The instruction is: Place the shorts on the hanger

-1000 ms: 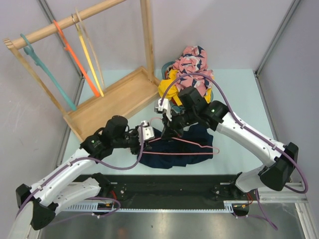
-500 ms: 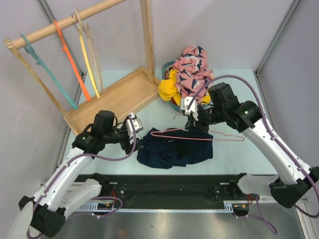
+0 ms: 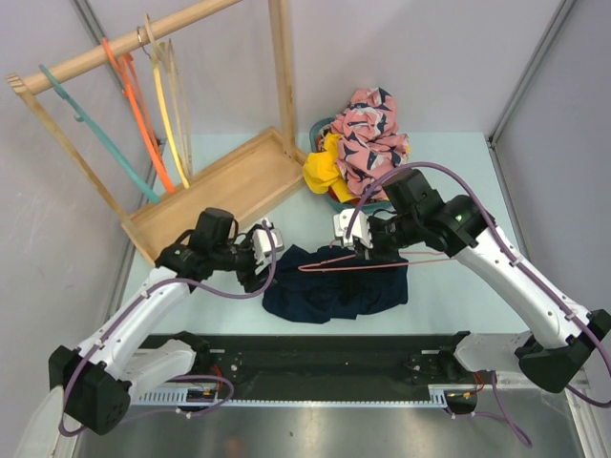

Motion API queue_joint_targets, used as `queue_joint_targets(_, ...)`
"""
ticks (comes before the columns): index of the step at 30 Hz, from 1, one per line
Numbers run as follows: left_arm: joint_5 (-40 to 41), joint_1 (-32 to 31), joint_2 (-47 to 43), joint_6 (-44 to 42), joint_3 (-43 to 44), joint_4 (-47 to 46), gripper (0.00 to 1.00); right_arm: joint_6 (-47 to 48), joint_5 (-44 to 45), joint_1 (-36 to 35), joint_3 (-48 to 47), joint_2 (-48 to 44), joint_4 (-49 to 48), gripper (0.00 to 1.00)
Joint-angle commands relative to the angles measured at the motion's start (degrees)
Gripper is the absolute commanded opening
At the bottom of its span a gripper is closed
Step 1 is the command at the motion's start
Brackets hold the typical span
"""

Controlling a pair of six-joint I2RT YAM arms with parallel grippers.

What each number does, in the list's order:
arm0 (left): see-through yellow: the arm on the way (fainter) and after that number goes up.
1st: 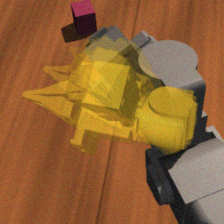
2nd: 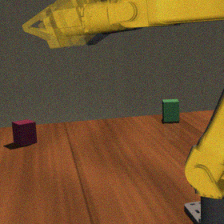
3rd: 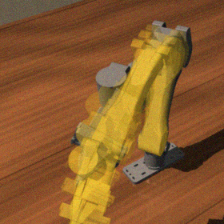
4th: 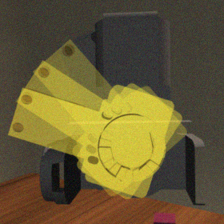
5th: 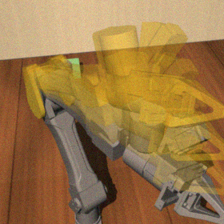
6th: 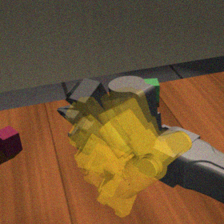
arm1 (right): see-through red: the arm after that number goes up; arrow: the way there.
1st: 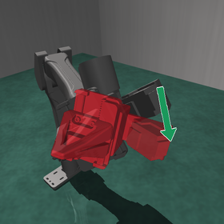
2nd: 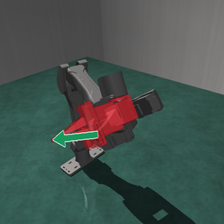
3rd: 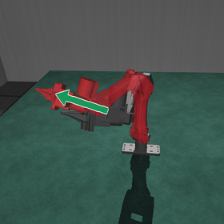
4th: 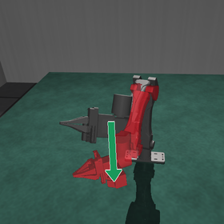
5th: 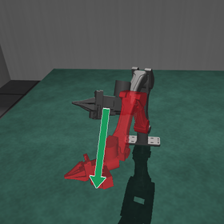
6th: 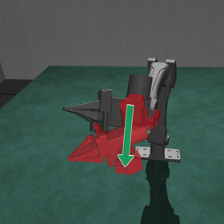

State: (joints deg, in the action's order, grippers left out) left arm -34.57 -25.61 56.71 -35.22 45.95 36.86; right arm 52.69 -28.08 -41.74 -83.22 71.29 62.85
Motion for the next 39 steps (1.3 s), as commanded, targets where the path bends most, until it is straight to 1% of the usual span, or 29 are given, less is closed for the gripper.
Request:
queue_joint_targets(1,0.99,-0.67,0.77,-3.80,-1.65,-2.49,0.76,1.54,0.83,-0.45,-1.86,-0.10,-0.54,0.00)
queue_joint_targets(9,2.84,-2.87,2.70,-5.12,-3.15,-5.66,0.76,3.21,1.27,-0.72,-1.86,2.45,-1.15,0.00)
queue_joint_targets(17,5.21,-4.10,5.60,-8.63,-4.65,-9.17,0.79,2.68,1.01,-0.72,-1.86,3.77,-1.68,0.00)
queue_joint_targets(23,5.12,-4.19,9.21,-10.56,-5.00,-11.63,0.78,4.18,-0.40,-0.72,-1.86,4.47,-1.59,0.00)
queue_joint_targets(26,4.51,-4.28,10.70,-11.88,-5.26,-12.69,0.76,4.70,-1.28,-0.80,-1.86,6.32,-2.11,0.00)
queue_joint_targets(29,3.19,-4.54,11.23,-13.29,-5.87,-13.74,0.69,4.79,-2.33,-0.89,-1.86,8.24,-3.43,0.00)
queue_joint_targets(32,2.84,-5.33,11.75,-14.95,-6.40,-14.27,0.57,4.45,-3.21,-0.80,-1.86,9.48,-4.75,0.00)
queue_joint_targets(33,2.66,-5.42,11.85,-15.31,-6.32,-14.19,0.48,4.44,-3.56,-0.80,-1.86,9.75,-4.93,0.00)
queue_joint_targets(35,2.05,-5.68,12.02,-15.58,-6.05,-14.01,0.39,3.74,-4.26,-0.46,-1.86,10.19,-5.54,0.00)
queue_joint_targets(36,1.61,-5.68,11.94,-15.58,-5.53,-13.75,0.28,3.30,-5.49,-0.28,-1.86,10.62,-5.81,0.00)
queue_joint_targets(37,1.26,-5.77,11.76,-15.67,-5.18,-13.40,0.23,3.13,-6.19,-0.01,-1.86,10.80,-5.98,0.00)
queue_joint_targets(38,0.91,-5.95,11.67,-15.67,-4.74,-12.61,0.13,2.25,-6.99,0.68,-1.77,11.06,-6.59,0.00)
queue_joint_targets(39,0.82,-5.95,11.15,-15.41,-4.30,-12.17,0.08,1.90,-7.69,1.04,-1.51,11.59,-7.03,0.00)
